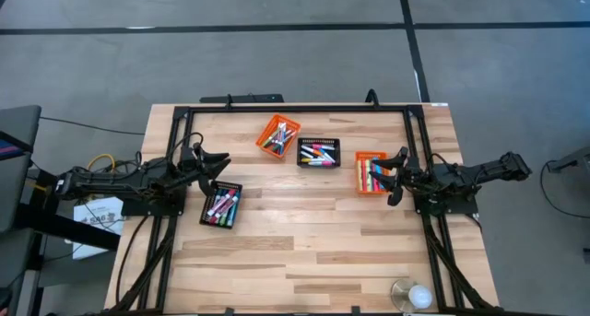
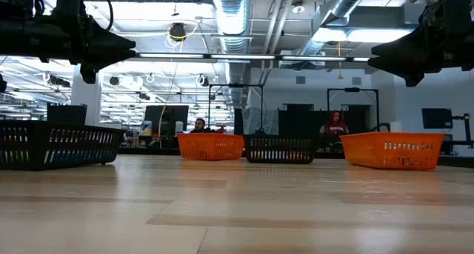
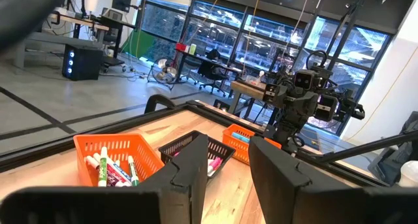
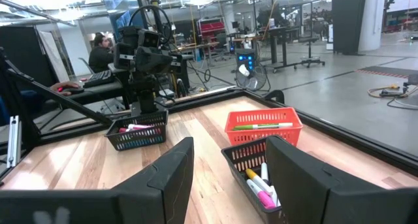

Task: Pick & Place Markers
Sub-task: Return to Home Position

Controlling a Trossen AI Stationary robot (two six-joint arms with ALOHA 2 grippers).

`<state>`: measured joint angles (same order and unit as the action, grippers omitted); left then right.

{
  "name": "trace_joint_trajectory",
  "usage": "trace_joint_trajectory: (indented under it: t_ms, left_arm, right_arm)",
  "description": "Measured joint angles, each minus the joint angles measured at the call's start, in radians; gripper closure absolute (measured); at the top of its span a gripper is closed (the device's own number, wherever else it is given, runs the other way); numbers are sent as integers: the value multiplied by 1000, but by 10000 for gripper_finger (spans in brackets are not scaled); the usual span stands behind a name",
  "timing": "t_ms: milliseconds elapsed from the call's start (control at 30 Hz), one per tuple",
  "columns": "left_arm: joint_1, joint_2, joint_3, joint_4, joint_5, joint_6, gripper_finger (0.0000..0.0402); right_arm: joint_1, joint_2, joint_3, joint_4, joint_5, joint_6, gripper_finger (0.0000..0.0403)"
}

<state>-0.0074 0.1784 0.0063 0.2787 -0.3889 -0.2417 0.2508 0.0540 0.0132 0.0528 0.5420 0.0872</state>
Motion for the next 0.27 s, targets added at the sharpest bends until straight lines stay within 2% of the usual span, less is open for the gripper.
trace_joint_trajectory:
  t_ms: [267]
  left_arm:
    - [0,0,0,0,0,0,294]
  right_arm:
    - [0,0,0,0,0,0,222]
